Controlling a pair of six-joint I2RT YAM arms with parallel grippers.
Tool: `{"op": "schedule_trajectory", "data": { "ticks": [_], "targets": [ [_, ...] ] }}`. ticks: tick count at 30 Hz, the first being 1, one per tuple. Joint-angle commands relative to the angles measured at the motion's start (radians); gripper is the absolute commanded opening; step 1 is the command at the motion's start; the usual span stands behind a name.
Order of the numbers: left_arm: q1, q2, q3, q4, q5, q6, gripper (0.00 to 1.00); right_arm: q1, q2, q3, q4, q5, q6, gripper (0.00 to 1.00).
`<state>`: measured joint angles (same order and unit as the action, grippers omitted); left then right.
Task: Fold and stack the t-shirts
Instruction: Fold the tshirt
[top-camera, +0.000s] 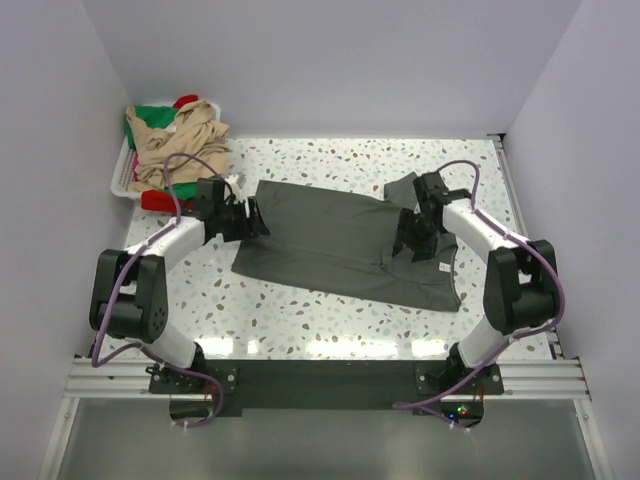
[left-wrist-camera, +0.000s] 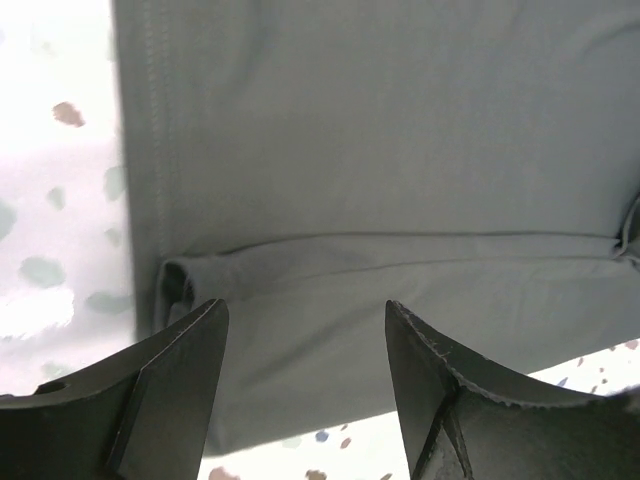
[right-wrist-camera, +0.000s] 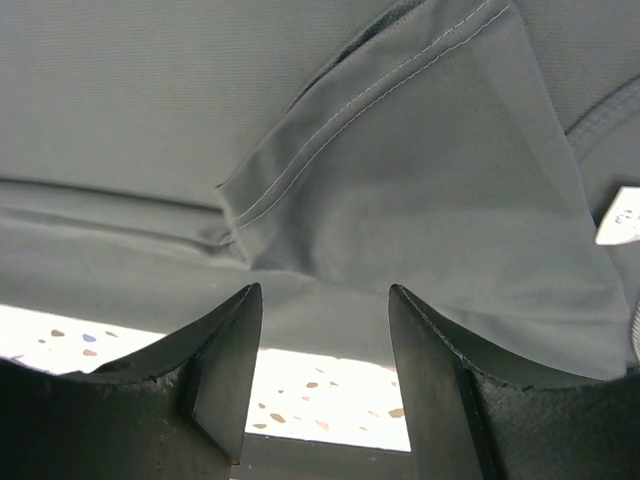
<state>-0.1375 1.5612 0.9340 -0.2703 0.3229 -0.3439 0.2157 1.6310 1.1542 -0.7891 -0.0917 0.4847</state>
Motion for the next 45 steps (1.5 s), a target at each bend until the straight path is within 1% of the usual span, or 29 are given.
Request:
{"op": "schedule_trajectory", "data": {
  "ticks": [1, 7, 12, 15, 20, 23, 28, 31, 34, 36, 38, 40, 42, 45],
  "targets": [
    [0.001, 0.042, 0.008, 0.135, 0.105, -0.052, 0.68, 0.004, 0.05, -0.031, 0.063, 0.001, 0.025, 0.57],
    [-0.002, 0.091, -0.049, 0.183, 0.111, -0.064, 0.68, 0.002, 0.144, -0.048, 0.094, -0.003, 0.026, 0.57],
    [-0.002, 0.083, -0.104, 0.12, 0.05, -0.047, 0.68, 0.004, 0.161, -0.094, 0.094, 0.003, 0.026, 0.57],
    [-0.002, 0.053, -0.141, 0.066, 0.009, -0.053, 0.69, 0.002, 0.158, -0.125, 0.064, 0.017, 0.029, 0.57],
    [-0.002, -0.03, -0.21, 0.019, 0.002, -0.098, 0.69, 0.002, 0.118, -0.203, 0.004, 0.035, 0.054, 0.57],
    [-0.008, -0.085, -0.253, -0.009, 0.004, -0.115, 0.69, 0.002, 0.064, -0.252, -0.019, 0.026, 0.068, 0.57],
    [-0.037, -0.182, -0.297, -0.035, 0.048, -0.121, 0.69, 0.004, -0.02, -0.284, -0.074, 0.007, 0.08, 0.57],
    [-0.042, -0.223, -0.267, -0.079, 0.051, -0.107, 0.7, 0.004, -0.065, -0.248, -0.122, 0.001, 0.075, 0.58],
    [-0.042, -0.239, -0.195, -0.116, 0.038, -0.086, 0.7, 0.001, -0.077, -0.15, -0.172, 0.039, 0.065, 0.58],
    [-0.042, -0.222, -0.127, -0.119, 0.024, -0.08, 0.72, -0.009, -0.06, -0.052, -0.197, 0.066, 0.054, 0.6],
    [-0.04, -0.182, -0.06, -0.109, 0.002, -0.073, 0.73, -0.042, -0.014, 0.043, -0.194, 0.086, 0.028, 0.6],
    [-0.039, -0.139, -0.012, -0.098, -0.016, -0.067, 0.73, -0.087, 0.025, 0.1, -0.165, 0.089, -0.006, 0.6],
    [-0.037, -0.072, 0.067, -0.096, -0.036, -0.055, 0.73, -0.111, 0.098, 0.195, -0.138, 0.089, -0.03, 0.59],
    [-0.034, 0.0, 0.159, -0.081, -0.058, -0.052, 0.73, -0.144, 0.211, 0.335, -0.056, 0.133, -0.077, 0.54]
  ]
}}
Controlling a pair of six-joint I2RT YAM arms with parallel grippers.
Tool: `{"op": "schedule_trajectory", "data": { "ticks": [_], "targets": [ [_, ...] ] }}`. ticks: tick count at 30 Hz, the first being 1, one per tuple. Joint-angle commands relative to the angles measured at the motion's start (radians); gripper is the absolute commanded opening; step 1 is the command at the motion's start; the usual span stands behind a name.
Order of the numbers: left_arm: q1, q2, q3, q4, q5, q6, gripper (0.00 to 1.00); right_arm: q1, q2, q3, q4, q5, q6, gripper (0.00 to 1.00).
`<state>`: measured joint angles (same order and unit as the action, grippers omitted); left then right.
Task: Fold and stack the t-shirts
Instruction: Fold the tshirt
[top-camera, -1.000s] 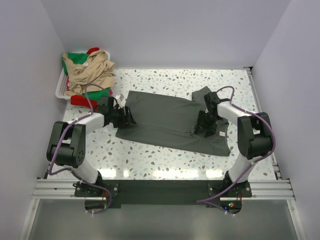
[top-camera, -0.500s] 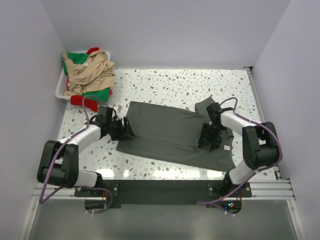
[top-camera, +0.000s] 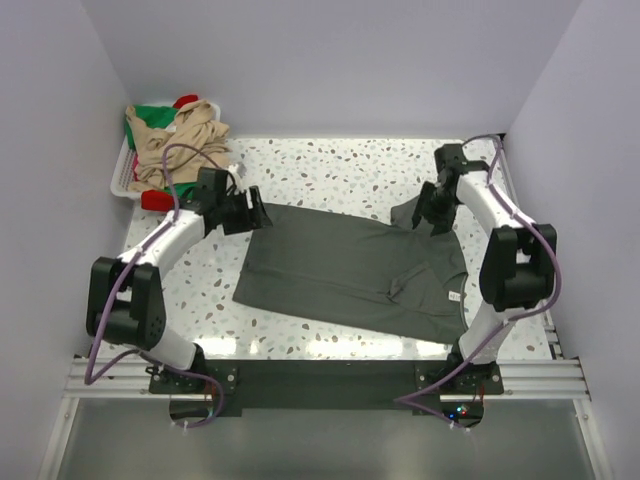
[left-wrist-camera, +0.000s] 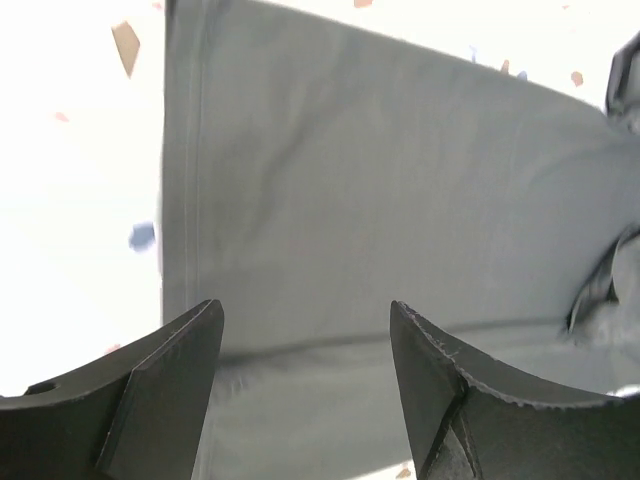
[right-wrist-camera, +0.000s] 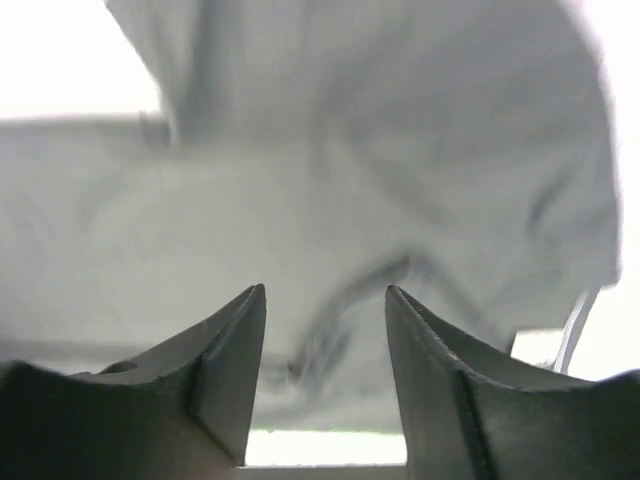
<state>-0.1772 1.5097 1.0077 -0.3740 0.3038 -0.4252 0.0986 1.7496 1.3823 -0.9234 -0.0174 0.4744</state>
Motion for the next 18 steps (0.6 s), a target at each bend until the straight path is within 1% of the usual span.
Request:
{"op": "schedule_trajectory", "data": {
  "ticks": [1, 3, 5, 6, 8, 13, 18],
  "targets": [
    [0.005, 0.069, 0.107, 0.027, -0.043, 0.029, 0.73, -0.037, 0.128, 0.183, 0.09, 0.075, -0.08, 0.51],
    [0.007, 0.116, 0.17, 0.026, -0.055, 0.031, 0.73, -0.045, 0.221, 0.257, 0.113, 0.111, -0.089, 0.49],
    [0.007, 0.144, 0.218, 0.026, -0.061, 0.031, 0.72, -0.053, 0.276, 0.351, 0.147, 0.126, -0.103, 0.47],
    [0.007, 0.167, 0.229, 0.027, -0.065, 0.029, 0.72, -0.054, 0.334, 0.378, 0.162, 0.132, -0.109, 0.46],
    [0.007, 0.184, 0.249, 0.037, -0.06, 0.028, 0.72, -0.057, 0.381, 0.446, 0.179, 0.135, -0.126, 0.45],
    [0.007, 0.199, 0.246, 0.081, -0.054, 0.029, 0.72, -0.057, 0.493, 0.52, 0.218, 0.119, -0.157, 0.45],
    [0.007, 0.216, 0.247, 0.087, -0.054, 0.028, 0.72, -0.059, 0.516, 0.512, 0.253, 0.117, -0.18, 0.44]
  ]
}}
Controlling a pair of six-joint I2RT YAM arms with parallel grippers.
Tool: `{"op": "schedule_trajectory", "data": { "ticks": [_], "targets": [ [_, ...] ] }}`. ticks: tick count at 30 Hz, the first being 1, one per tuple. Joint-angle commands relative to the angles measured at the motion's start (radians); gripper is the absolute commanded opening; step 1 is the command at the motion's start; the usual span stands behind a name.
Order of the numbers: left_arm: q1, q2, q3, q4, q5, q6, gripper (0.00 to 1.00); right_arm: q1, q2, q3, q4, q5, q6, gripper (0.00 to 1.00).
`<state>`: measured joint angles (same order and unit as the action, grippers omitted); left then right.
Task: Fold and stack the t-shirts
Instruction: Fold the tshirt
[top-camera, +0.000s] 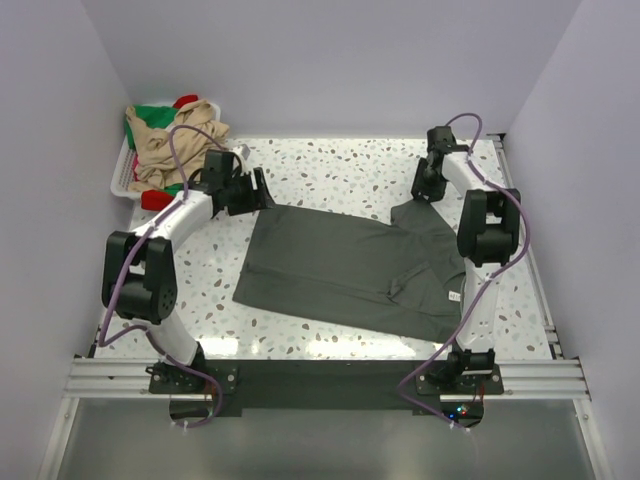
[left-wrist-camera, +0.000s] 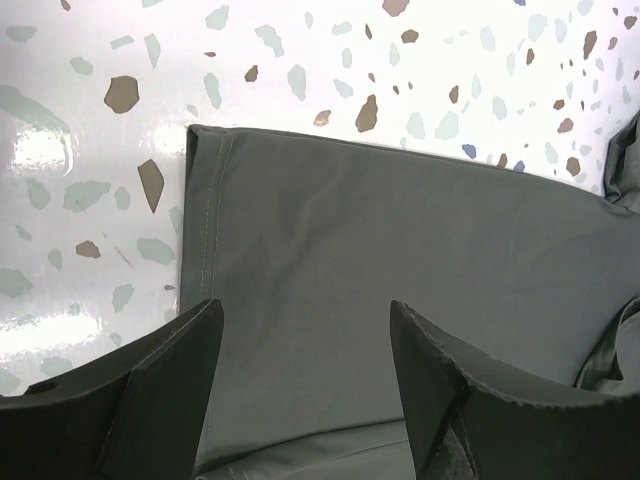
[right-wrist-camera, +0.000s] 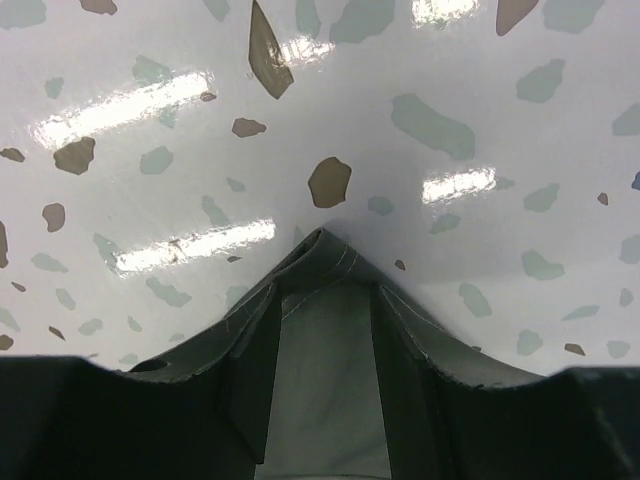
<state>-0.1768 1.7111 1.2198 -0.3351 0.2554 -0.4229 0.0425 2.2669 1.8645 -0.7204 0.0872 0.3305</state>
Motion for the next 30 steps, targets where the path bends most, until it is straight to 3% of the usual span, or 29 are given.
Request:
{"op": "schedule_trajectory", "data": {
  "ticks": [1, 10, 15, 20, 25, 30],
  "targets": [
    [0.007, 0.015, 0.035, 0.048, -0.004, 0.024, 0.72, -0.003, 0.0, 0.025, 0.062, 0.013, -0.044, 0.44],
    [0.007, 0.024, 0.032, 0.051, -0.004, 0.022, 0.72, -0.003, -0.006, -0.015, 0.145, -0.007, -0.087, 0.45],
    [0.007, 0.025, 0.027, 0.047, -0.005, 0.016, 0.72, -0.003, 0.057, 0.041, 0.096, 0.008, -0.108, 0.42],
    [0.007, 0.048, 0.038, 0.042, -0.036, 0.027, 0.72, -0.003, 0.063, 0.03, 0.076, 0.011, -0.114, 0.33],
    [0.007, 0.091, 0.066, 0.036, -0.062, 0.053, 0.71, -0.006, 0.063, 0.018, 0.036, 0.065, -0.104, 0.0],
    [0.005, 0.186, 0.144, 0.041, -0.081, 0.065, 0.63, -0.027, 0.039, -0.014, 0.019, 0.106, -0.094, 0.0]
  ]
}}
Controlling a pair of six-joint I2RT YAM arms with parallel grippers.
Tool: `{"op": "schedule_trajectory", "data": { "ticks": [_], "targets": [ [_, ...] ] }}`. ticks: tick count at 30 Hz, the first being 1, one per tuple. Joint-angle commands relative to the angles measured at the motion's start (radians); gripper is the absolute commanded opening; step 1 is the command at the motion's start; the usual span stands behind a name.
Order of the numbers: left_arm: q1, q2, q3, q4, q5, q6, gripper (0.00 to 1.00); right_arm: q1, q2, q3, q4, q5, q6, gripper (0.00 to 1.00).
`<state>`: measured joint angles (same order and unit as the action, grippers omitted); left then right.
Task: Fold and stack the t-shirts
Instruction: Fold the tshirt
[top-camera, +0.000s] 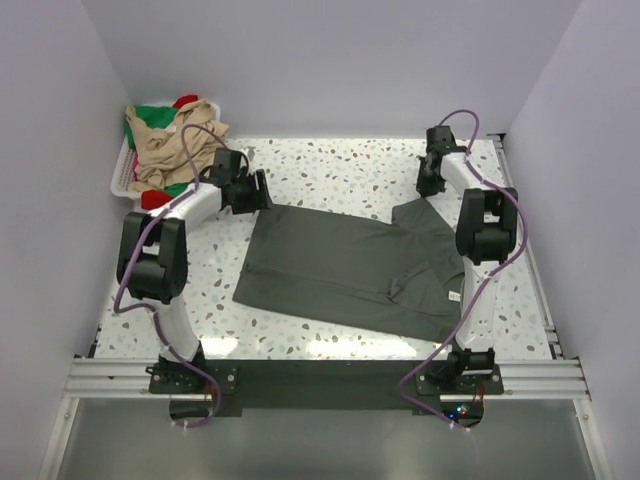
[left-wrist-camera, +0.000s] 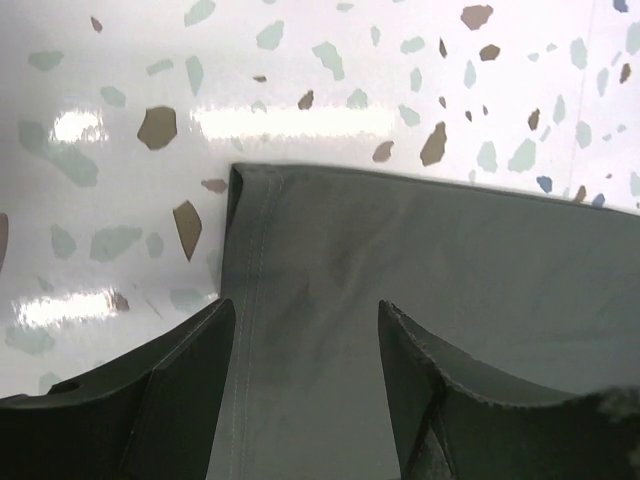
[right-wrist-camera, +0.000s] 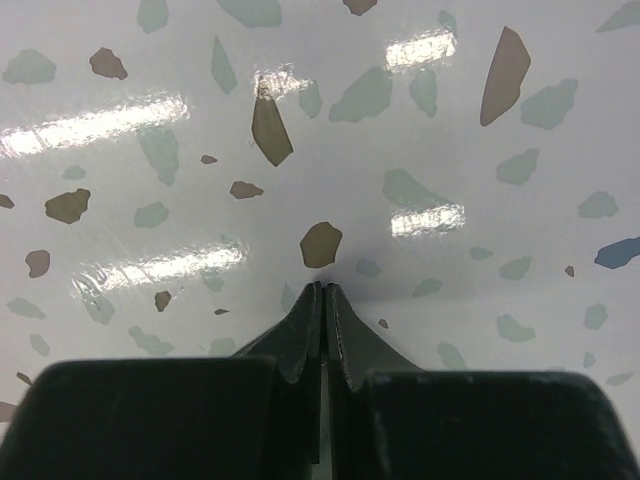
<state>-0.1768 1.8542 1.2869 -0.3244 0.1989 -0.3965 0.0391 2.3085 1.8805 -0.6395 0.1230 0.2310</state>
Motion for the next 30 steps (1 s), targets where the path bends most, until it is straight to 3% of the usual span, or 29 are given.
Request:
{"op": "schedule_trajectory", "data": {
  "ticks": [1, 13, 23, 30],
  "targets": [
    [0.003, 0.057, 0.094, 0.031, -0.026, 0.044, 0.63, -0.034, -0.004, -0.035, -0.066, 0.073, 0.008, 0.0],
    [-0.015, 0.253, 0.278, 0.028, -0.141, 0.087, 0.51, -0.085, -0.029, -0.031, -0.089, 0.064, 0.001, 0.0],
    [-0.03, 0.301, 0.265, 0.073, -0.125, 0.065, 0.48, -0.087, -0.027, -0.027, -0.098, 0.041, -0.001, 0.0],
    [-0.039, 0.321, 0.276, 0.047, -0.13, 0.07, 0.31, -0.087, -0.034, -0.035, -0.103, 0.038, -0.007, 0.0]
  ]
}}
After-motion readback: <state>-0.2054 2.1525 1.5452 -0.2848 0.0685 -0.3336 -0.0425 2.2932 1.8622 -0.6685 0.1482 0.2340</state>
